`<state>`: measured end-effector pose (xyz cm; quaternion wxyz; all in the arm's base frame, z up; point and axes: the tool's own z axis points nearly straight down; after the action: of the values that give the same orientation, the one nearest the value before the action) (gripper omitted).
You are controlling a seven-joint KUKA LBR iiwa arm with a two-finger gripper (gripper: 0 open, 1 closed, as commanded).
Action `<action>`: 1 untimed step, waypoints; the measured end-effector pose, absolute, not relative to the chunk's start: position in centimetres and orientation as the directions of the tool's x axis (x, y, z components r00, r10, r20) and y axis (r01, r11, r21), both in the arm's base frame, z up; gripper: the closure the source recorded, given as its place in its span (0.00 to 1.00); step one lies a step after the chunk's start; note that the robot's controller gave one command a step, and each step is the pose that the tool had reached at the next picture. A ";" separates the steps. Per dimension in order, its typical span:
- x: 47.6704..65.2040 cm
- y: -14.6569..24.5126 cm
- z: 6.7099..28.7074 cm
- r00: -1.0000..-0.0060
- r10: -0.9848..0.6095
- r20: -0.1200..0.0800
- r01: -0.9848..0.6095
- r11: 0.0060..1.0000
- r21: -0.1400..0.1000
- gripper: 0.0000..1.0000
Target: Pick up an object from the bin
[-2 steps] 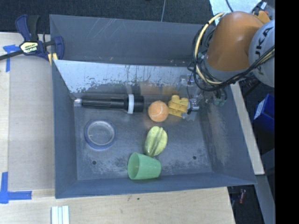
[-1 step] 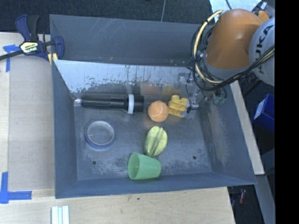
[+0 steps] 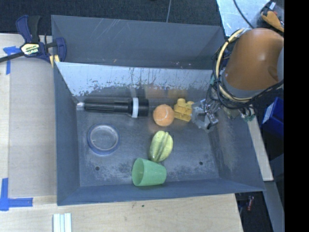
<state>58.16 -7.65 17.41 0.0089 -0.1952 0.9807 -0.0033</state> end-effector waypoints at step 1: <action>58.2 -7.6 17.4 -0.924 -0.383 -0.016 -0.382 0.924 -0.010 1.00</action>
Offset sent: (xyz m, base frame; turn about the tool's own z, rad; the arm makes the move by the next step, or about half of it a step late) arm 0.0026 0.0255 -0.0303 0.0024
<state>58.16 -7.63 17.41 0.0090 -0.1950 0.9808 -0.0032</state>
